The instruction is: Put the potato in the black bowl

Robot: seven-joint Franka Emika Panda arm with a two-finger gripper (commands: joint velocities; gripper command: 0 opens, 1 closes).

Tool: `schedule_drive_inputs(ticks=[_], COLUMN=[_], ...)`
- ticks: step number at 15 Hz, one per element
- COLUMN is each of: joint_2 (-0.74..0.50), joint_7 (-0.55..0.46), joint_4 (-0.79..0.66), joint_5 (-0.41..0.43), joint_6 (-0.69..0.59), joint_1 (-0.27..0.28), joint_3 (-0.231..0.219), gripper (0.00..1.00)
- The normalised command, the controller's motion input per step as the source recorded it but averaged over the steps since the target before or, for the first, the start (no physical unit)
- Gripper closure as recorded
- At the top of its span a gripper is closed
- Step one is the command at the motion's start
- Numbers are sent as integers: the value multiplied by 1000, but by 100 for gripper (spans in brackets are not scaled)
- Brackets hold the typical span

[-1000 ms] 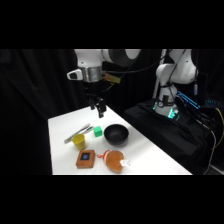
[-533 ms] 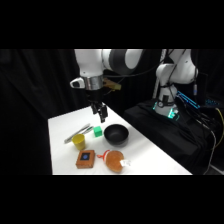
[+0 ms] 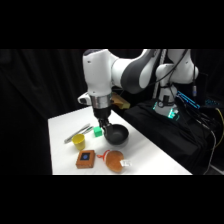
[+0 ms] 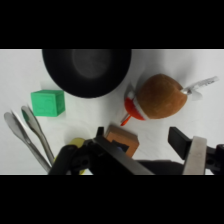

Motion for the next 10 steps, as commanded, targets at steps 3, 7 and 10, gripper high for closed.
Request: schedule_drive_inputs(ticks=[3,7,10], joint_2=[265,395,469], joint_7=[562,377,222], joint_4=[138,238,308], joint_5=[-137,-95,-11], joint_6=[278,265,229], joint_1=[186,158,154], joint_3=[-86,-154,-173], gripper=[0,0,0])
